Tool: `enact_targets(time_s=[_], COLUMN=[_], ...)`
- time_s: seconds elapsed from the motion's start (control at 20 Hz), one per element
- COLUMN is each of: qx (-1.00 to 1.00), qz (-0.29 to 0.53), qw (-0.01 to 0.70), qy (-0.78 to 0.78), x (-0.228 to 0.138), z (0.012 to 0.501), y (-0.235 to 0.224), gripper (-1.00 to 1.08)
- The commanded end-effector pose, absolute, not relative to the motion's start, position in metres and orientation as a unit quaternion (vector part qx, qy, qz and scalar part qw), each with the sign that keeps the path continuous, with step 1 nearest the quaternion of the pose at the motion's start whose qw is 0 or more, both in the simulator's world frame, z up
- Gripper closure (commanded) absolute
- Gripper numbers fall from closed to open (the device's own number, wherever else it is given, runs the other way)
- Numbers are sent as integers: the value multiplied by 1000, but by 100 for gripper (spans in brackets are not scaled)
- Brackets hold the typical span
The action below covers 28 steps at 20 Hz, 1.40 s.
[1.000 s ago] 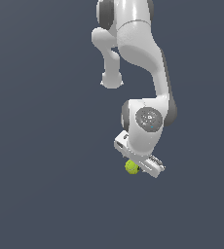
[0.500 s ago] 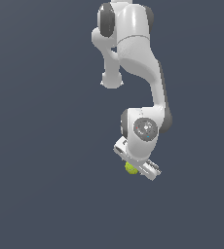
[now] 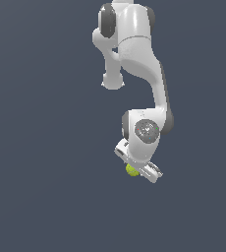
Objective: Pick up the object and move it to a goal position.
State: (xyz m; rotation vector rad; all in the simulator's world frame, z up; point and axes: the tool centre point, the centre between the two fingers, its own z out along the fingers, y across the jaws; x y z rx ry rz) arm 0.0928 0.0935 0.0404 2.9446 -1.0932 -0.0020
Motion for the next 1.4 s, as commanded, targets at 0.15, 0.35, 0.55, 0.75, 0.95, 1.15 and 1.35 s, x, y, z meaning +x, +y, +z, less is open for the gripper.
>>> enact_targets(time_s=[0.15, 0.35, 0.55, 0.75, 0.95, 1.15, 1.35], qx=[937, 937, 937, 937, 937, 937, 937], qz=[-1, -1, -1, -1, -1, -1, -1], qw=[0, 0, 0, 0, 0, 0, -1], qy=[-348, -348, -348, -348, -348, -348, -348], x=[93, 91, 88, 82, 73, 62, 50], z=[41, 46, 58, 78, 107, 145, 188], y=[93, 92, 87, 80, 70, 56, 41], gripper=[108, 108, 108, 108, 108, 108, 108])
